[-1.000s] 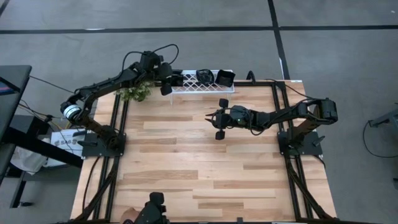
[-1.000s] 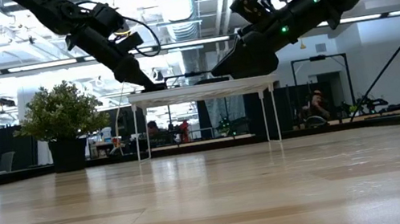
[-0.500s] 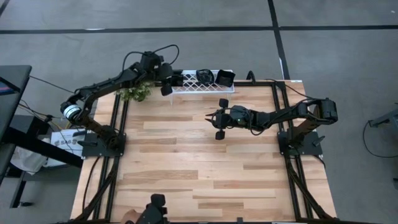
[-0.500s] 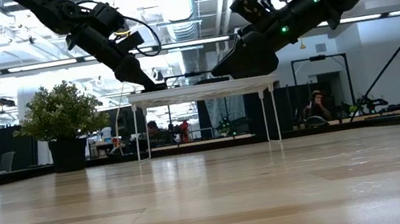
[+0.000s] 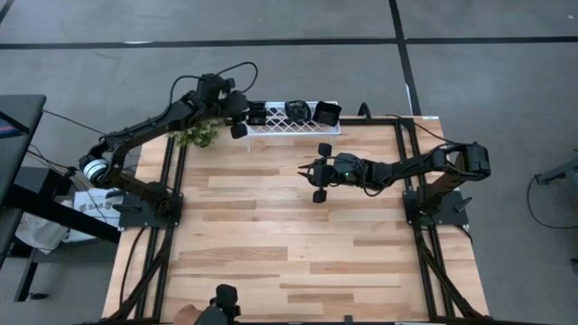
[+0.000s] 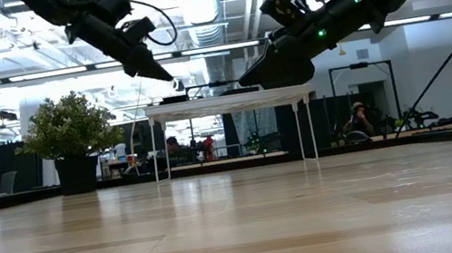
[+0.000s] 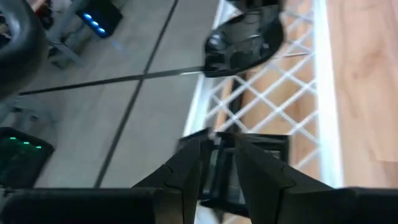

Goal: Pick & Place Mini shaped plates
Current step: Stack the black square plate on top of the black square plate on the shelf

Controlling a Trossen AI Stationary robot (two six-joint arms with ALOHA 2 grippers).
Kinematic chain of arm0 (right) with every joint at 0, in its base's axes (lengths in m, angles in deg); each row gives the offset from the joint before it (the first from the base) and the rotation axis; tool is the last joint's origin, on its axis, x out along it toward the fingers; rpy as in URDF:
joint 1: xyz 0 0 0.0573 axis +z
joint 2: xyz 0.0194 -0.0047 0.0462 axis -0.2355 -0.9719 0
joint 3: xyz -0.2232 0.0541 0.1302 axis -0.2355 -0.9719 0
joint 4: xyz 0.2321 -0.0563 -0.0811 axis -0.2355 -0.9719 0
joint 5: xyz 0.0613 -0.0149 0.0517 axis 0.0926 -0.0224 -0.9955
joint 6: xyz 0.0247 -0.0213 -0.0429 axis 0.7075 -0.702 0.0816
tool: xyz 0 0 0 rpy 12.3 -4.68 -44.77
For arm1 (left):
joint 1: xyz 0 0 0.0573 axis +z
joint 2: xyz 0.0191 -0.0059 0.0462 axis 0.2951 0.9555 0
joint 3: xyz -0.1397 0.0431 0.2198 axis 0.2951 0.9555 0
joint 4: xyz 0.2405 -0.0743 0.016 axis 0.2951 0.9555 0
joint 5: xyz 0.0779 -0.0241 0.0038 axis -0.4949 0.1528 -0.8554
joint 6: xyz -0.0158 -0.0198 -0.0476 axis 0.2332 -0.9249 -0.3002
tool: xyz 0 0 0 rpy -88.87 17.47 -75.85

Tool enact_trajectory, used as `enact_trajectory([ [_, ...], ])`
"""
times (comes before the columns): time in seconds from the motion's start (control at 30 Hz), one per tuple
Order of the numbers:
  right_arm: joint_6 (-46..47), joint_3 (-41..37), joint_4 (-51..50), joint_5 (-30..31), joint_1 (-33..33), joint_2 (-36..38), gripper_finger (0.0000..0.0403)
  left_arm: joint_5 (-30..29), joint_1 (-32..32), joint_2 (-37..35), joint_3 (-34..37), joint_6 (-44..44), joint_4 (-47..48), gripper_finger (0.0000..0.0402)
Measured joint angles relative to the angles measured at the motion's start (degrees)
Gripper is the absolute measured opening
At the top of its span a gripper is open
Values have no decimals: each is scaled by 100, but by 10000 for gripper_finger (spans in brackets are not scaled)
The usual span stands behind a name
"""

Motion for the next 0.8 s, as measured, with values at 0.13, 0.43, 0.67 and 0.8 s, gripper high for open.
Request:
enact_trajectory([
  [0.13, 0, 0, 0, 0, -2, 0, 65, 42, 142, 58, 0, 45, -78, 103],
  [0.43, 0, 0, 0, 0, -34, 0, 65, 524, 322, 392, -128, 89, -242, 103],
  [0.67, 2, 0, 0, 0, -156, 0, 65, 716, 356, 483, -140, 88, -238, 103],
  [0.8, 2, 0, 0, 0, -153, 0, 65, 768, 361, 640, -140, 88, -302, 103],
])
